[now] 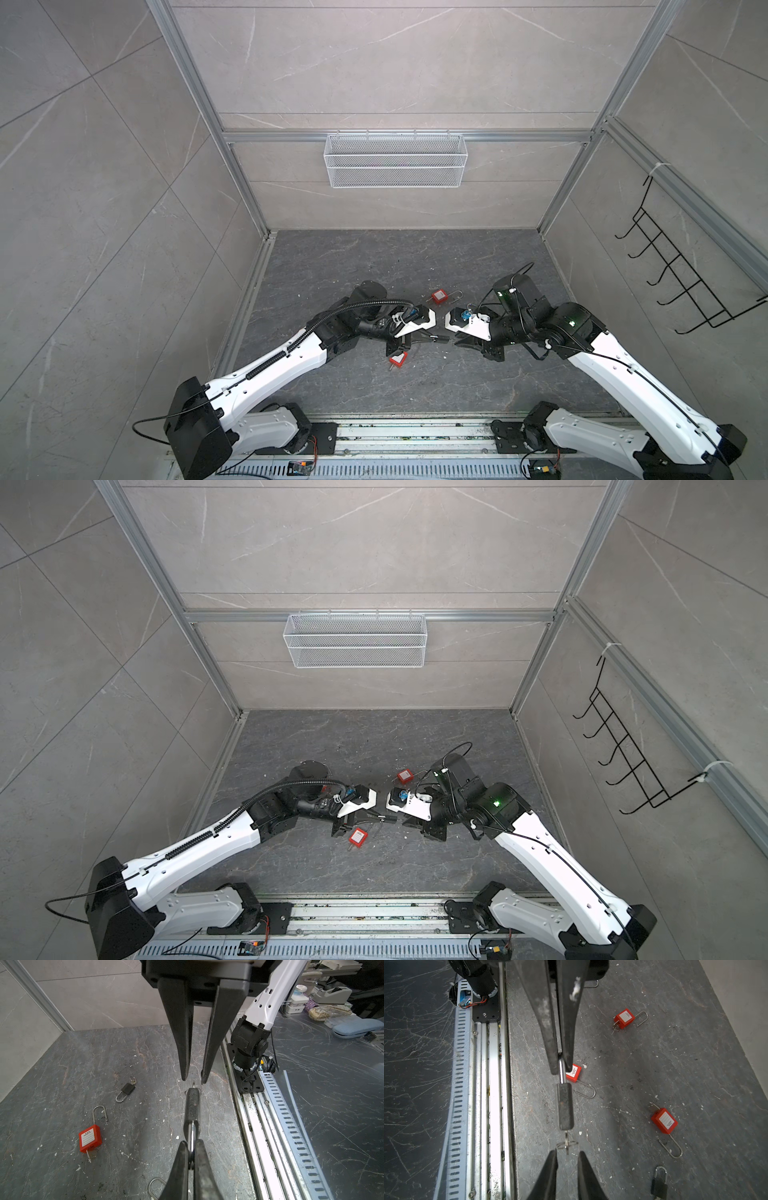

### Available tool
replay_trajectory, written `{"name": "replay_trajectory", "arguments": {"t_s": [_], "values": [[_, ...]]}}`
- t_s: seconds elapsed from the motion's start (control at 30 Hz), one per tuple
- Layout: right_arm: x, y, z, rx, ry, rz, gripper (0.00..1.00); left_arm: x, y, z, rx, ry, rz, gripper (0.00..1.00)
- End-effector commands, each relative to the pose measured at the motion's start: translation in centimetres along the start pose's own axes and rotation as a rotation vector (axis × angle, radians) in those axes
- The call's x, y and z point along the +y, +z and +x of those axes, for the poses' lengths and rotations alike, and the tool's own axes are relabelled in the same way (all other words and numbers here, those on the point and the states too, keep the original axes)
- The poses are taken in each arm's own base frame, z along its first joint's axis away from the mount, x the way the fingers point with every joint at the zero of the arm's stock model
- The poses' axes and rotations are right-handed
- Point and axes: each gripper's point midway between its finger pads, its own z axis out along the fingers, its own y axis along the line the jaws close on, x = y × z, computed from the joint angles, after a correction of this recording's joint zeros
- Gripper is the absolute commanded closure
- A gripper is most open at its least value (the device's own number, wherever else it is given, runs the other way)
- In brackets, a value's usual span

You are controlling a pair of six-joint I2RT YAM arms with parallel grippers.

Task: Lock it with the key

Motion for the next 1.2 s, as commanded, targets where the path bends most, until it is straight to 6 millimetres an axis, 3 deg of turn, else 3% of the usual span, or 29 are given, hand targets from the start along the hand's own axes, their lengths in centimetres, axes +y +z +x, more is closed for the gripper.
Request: {"name": "replay_trajectory", "arguments": {"t_s": [0.0, 0.37, 0.73, 0.93, 1.17], "values": [[-0.2, -0.1, -0.3, -0.026, -0.027, 0.019, 0.81, -0.1, -0.6, -2.3, -0.051, 0.056, 0.018, 1.00], [0.2, 0.6, -0.5, -0.047, -0.055, -0.024, 0.88, 0.1, -0.3, -2.1, -0.036, 0.068, 0.024, 1.00], [0.5, 1.5, 0.3, -0.022, -0.037, -0.058, 0.88, 0.2, -0.1, -2.2, -0.039, 0.070, 0.028, 1.00], [0.5, 1.7, 0.6, -0.010, -0.051, -0.060, 1.00, 0.2, -0.1, -2.2, -0.037, 0.069, 0.030, 1.00], [0.7, 1.9, 1.9, 0.038, -0.055, -0.054, 1.00, 0.5, -0.2, -1.5, -0.005, 0.055, 0.018, 1.00]]}}
